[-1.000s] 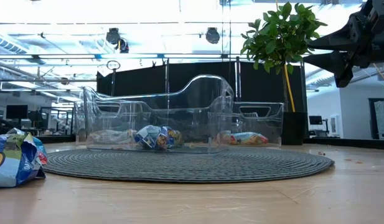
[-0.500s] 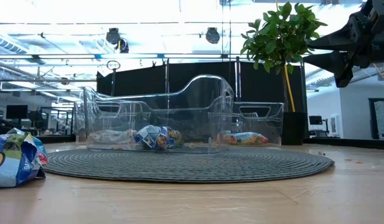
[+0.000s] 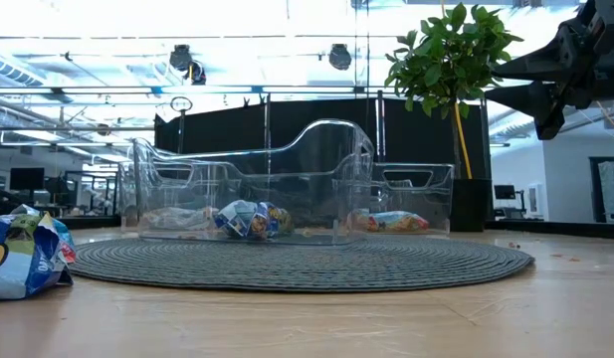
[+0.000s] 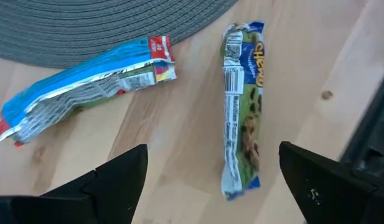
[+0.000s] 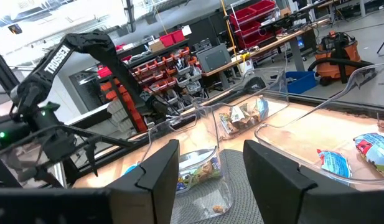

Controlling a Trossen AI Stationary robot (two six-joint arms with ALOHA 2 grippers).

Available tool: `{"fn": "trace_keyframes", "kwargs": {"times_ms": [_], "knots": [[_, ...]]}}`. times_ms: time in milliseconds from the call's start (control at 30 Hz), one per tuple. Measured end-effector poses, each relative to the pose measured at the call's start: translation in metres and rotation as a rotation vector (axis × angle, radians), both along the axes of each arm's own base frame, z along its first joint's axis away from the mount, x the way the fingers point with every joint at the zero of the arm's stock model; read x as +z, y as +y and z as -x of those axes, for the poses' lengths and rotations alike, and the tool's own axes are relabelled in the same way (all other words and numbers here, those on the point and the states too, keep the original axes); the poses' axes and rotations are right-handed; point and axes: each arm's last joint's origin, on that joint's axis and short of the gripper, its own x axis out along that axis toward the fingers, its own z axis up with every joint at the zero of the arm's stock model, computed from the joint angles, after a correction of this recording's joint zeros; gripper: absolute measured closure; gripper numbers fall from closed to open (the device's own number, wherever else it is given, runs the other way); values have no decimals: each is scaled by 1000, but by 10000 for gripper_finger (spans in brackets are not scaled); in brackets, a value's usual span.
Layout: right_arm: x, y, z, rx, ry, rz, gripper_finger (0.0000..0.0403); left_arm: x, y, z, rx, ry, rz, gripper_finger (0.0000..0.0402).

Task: Pick and place Granola Bars by type
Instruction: Put the blue granola bar into the bottom transparent bin

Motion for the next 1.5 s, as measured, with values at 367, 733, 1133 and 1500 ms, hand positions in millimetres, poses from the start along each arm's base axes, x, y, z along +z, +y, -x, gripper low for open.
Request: {"fn": "trace_keyframes", "kwargs": {"times_ms": [367,733,1133,1500], "knots": [[0,0,0,0,0,0,232,-38,-19,-12,-50,-4,6,39],[0,0,0,0,0,0,232,-60,-22,-14,-37,22,-51,46],[0,0,0,1,0,0,232,-60,-23,-13,-21,16,-63,289],[0,0,0,0,0,0,232,-60,-25,-11,-52,6,-70,383]]}}
